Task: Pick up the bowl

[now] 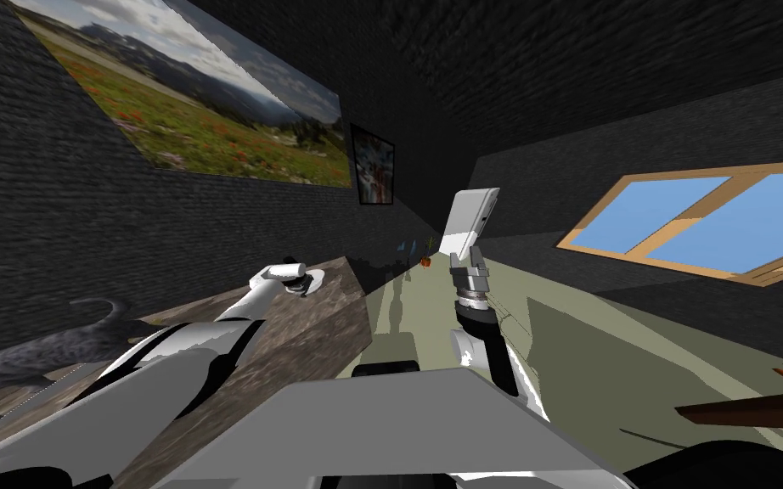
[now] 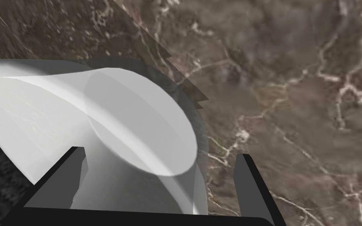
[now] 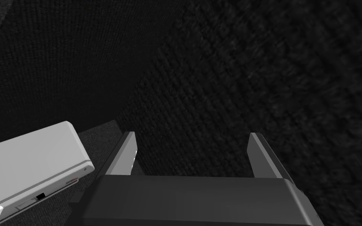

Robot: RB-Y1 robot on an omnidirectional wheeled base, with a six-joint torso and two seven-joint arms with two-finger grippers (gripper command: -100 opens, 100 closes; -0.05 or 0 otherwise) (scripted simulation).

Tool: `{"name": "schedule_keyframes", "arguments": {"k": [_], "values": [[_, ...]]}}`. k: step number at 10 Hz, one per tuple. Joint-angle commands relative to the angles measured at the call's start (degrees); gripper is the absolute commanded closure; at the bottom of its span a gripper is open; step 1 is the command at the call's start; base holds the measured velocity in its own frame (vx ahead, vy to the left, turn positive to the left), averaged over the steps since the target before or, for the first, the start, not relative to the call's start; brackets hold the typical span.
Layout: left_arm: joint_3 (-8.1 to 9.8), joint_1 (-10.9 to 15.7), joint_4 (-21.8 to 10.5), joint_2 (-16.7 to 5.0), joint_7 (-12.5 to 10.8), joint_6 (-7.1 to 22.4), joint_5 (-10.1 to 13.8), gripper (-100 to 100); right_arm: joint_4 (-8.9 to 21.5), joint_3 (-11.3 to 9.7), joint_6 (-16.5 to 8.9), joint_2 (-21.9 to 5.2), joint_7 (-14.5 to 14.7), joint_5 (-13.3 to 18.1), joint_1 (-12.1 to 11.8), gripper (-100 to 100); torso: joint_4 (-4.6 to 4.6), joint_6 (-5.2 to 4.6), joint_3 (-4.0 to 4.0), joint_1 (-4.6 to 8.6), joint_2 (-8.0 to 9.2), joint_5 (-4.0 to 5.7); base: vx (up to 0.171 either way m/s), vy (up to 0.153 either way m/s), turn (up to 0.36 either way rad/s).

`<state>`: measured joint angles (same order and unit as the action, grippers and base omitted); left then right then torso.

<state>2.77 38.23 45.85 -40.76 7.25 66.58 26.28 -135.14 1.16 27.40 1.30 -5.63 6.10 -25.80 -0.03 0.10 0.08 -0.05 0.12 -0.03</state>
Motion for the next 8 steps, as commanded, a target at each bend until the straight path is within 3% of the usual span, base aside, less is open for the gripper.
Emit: {"name": "schedule_keyframes", "arguments": {"k": [1,2,3,4,5,8], "values": [[-0.14,0.74,-2.36,-0.1,0.3,-0.44,0.1,-100,0.0,0.0,0.0,0.0,0.0,0.0,0.0,0,0.0,0.0,0.0,0.0,0.0,0.0,-0.009,-0.002,0.022],[-2.75,3.15,-4.06,-1.65,-0.44,-2.91,1.67,-100,0.0,0.0,0.0,0.0,0.0,0.0,0.0,0,0.01,-0.02,-0.05,0.02,-0.09,0.01,-0.046,-0.008,-0.16],[-2.75,3.42,-7.27,-1.65,-0.44,-3.43,1.67,-100,0.0,-0.01,0.0,0.0,0.0,0.0,0.01,0,0.0,-0.09,-0.02,0.07,-0.03,0.04,-0.059,0.004,-0.097],[-2.75,3.42,-8.3,-1.65,-0.44,-3.43,1.67,-100,0.0,0.0,0.0,0.0,0.0,0.0,0.0,0,0.0,-0.01,0.01,0.02,0.03,0.01,-0.035,0.006,0.025],[-5.36,6.1,-9.98,-3.21,-1.17,-6.1,3.24,-100,0.0,0.0,0.0,0.0,0.0,0.0,0.0,0,0.0,0.0,0.0,-0.01,-0.01,0.0,-0.073,0.008,-0.103],[-5.36,6.1,-14.24,-3.21,-1.17,-6.43,3.24,-100,0.0,0.0,0.0,0.0,0.0,0.0,0.0,0,-0.01,0.01,0.01,0.0,0.02,0.0,-0.038,0.004,-0.035]]}}
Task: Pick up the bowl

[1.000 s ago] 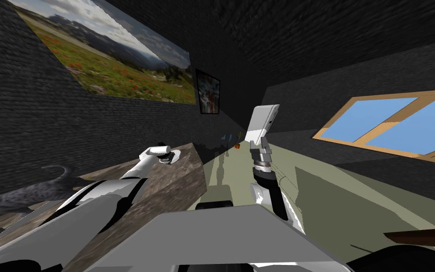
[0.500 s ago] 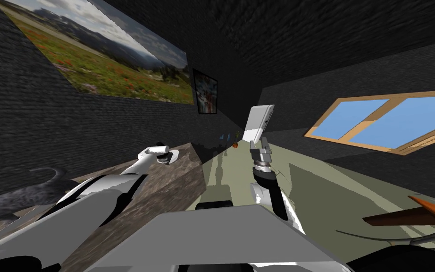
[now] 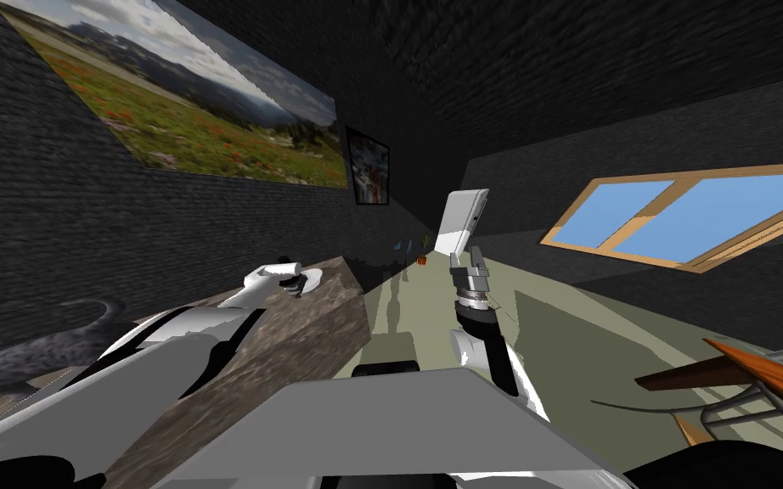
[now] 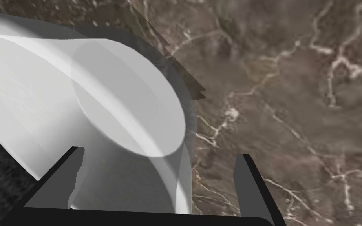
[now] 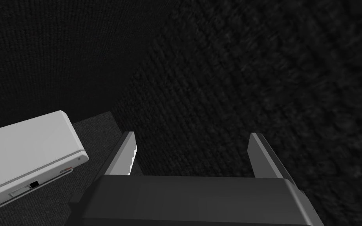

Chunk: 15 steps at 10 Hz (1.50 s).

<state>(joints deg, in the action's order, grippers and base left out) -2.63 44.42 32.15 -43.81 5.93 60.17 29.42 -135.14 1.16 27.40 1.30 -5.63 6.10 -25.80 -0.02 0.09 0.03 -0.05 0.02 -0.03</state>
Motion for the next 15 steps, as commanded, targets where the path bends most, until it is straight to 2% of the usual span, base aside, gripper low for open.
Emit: {"name": "schedule_keyframes", "arguments": {"k": [1,2,3,4,8,9,10,12,13,14,15], "values": [[-2.57,2.59,-2.86,-1.71,-0.59,-2.86,1.67,-100,0.0,0.0,0.0,0.0,0.0,0.0,0.0,0,0.0,0.0,0.0,0.0,0.0,0.0,-0.055,-0.007,-0.148],[-2.57,2.59,-6.48,-1.71,-0.59,-3.01,1.67,-100,0.0,-0.01,0.0,0.0,0.0,0.0,0.01,0,-0.02,-0.06,0.05,0.06,0.09,0.03,-0.063,0.005,-0.1],[-2.2,2.65,-5.5,-1.48,0.15,-3.15,1.55,-100,0.0,0.0,0.0,0.0,0.0,0.0,0.01,0,-0.03,0.02,0.08,0.0,0.15,-0.01,-0.023,0.004,-0.002],[-2.25,2.5,-5.51,-1.54,-0.05,-3.17,1.6,100,0.0,0.0,0.0,0.0,0.0,0.0,0.0,0,-0.02,0.0,0.04,-0.01,0.06,0.0,0.0,0.0,0.0],[-2.22,2.48,-5.55,-1.52,-0.09,-3.1,1.62,100,0.0,0.0,0.0,0.0,0.0,0.0,0.0,0,-0.01,-0.02,-0.03,0.05,-0.06,0.05,-0.002,0.0,0.003],[-2.22,2.46,-5.57,-1.5,-0.09,-3.09,1.62,0,0.0,0.0,0.0,0.0,0.0,0.0,0.0,0,-0.02,-0.03,-0.01,0.07,-0.05,0.07,0.0,0.0,0.0],[0.04,-0.09,-2.71,-0.15,0.15,-0.22,0.1,100,0.0,0.0,0.0,0.0,0.0,0.0,0.0,0,-0.04,-0.03,0.0,0.08,-0.03,0.08,0.067,0.01,0.138],[0.04,0.03,-4.59,-0.15,0.15,-0.01,0.1,100,0.0,0.0,0.0,0.0,0.0,0.0,-0.01,0,0.29,0.19,-0.25,-0.05,-0.23,-0.17,0.07,0.0,0.053],[0.04,-0.09,-3.69,-0.15,0.15,-0.01,0.1,100,0.0,0.0,0.0,0.0,0.0,0.0,-0.01,0,0.46,0.23,-0.3,-0.15,-0.16,-0.37,0.005,-0.004,-0.005],[0.04,-0.09,-1.07,-0.15,0.15,-0.01,0.1,100,0.0,0.0,0.0,0.0,0.0,0.0,0.0,0,0.54,0.26,-0.29,-0.2,-0.04,-0.49,-0.016,-0.006,0.016],[2.65,-2.77,1.13,1.4,0.88,2.85,-1.47,100,0.0,0.0,0.0,0.0,0.0,0.0,0.0,0,0.52,0.19,-0.25,-0.19,0.01,-0.48,0.052,0.001,0.14]]}}
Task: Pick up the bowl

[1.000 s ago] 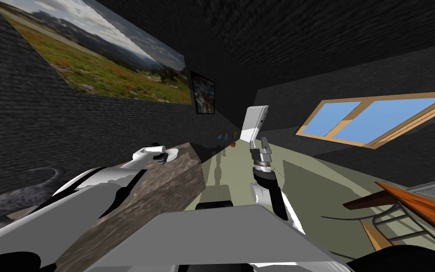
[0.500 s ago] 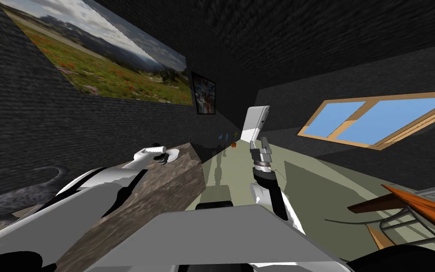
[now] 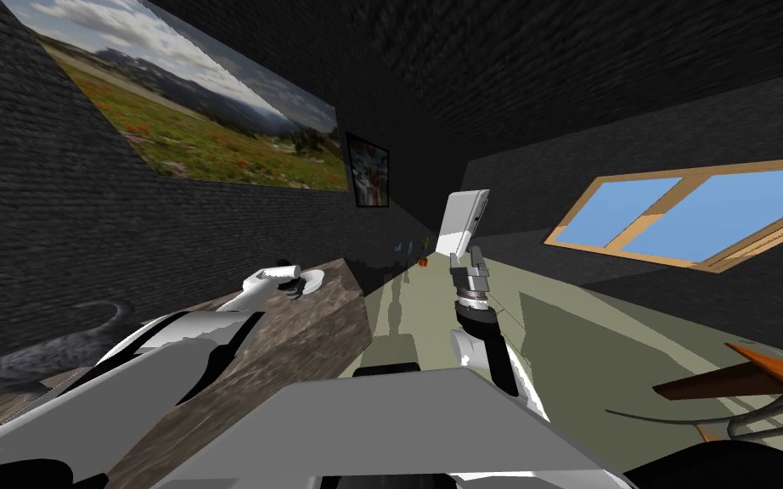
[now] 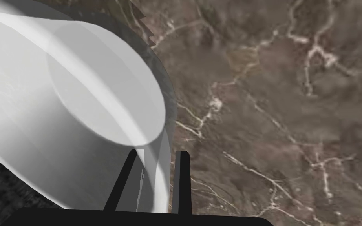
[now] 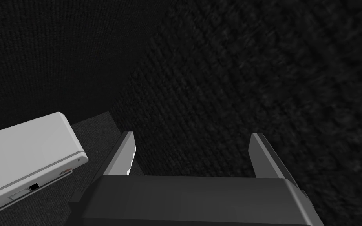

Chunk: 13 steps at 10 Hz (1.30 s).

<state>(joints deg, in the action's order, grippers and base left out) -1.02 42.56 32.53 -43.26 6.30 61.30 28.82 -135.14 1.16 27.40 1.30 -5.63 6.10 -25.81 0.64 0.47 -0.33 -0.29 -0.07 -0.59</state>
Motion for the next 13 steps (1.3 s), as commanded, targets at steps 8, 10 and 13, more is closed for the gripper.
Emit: {"name": "schedule_keyframes", "arguments": {"k": [8,10,13], "values": [[6.25,-6.27,15.26,3.96,1.99,7.83,-4.01,100,0.0,0.0,0.0,0.0,0.0,0.0,0.0,0,0.04,0.01,-0.02,-0.03,0.0,0.03,0.047,-0.004,0.066],[8.85,-8.96,19.53,5.52,2.72,10.82,-5.58,100,0.0,0.0,0.0,0.0,0.0,0.0,0.01,0,0.01,-0.11,-0.01,0.03,0.0,0.08,0.052,-0.012,0.066],[11.46,-11.64,24.87,7.07,3.46,13.82,-7.15,100,0.0,0.0,0.0,0.0,0.0,0.0,0.01,0,-0.02,-0.13,0.0,0.06,0.01,0.13,0.055,-0.008,0.065]]}}
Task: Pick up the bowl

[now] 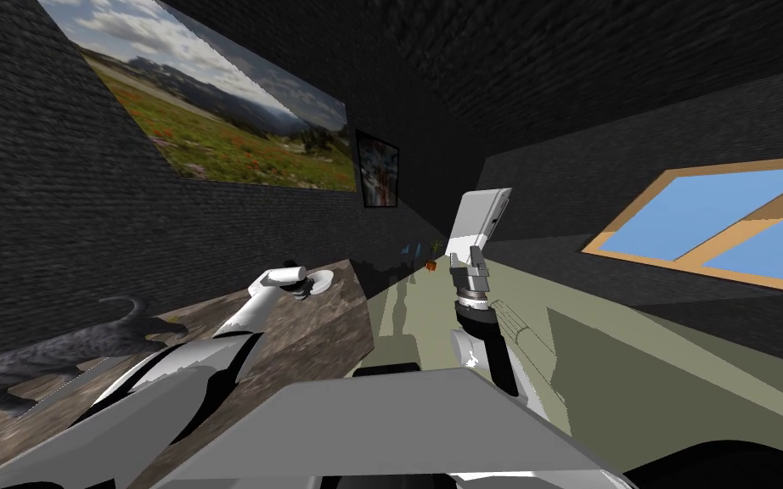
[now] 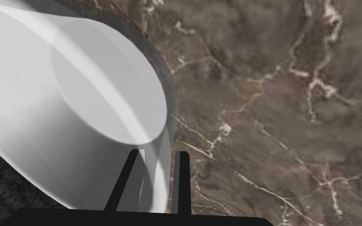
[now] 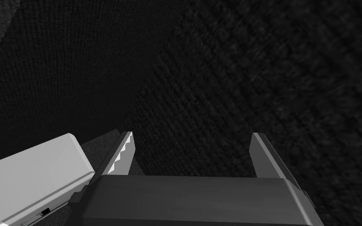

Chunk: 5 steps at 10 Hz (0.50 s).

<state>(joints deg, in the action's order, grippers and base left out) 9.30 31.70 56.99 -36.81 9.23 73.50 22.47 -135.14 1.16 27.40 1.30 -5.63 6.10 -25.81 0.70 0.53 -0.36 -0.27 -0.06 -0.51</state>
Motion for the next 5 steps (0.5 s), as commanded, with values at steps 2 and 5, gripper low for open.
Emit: {"name": "schedule_keyframes", "arguments": {"k": [2,5], "values": [[1.14,-0.78,4.31,0.62,0.53,1.61,-0.79,100,0.0,0.0,0.0,0.0,0.0,0.0,0.0,0,0.0,-0.02,0.0,-0.04,0.0,0.0,0.049,-0.006,0.058],[3.75,-3.46,10.23,2.17,1.27,4.6,-2.36,100,0.0,0.0,0.0,0.0,0.0,0.0,0.0,0,-0.05,0.0,0.07,-0.04,0.1,0.03,0.049,-0.009,0.076]]}}
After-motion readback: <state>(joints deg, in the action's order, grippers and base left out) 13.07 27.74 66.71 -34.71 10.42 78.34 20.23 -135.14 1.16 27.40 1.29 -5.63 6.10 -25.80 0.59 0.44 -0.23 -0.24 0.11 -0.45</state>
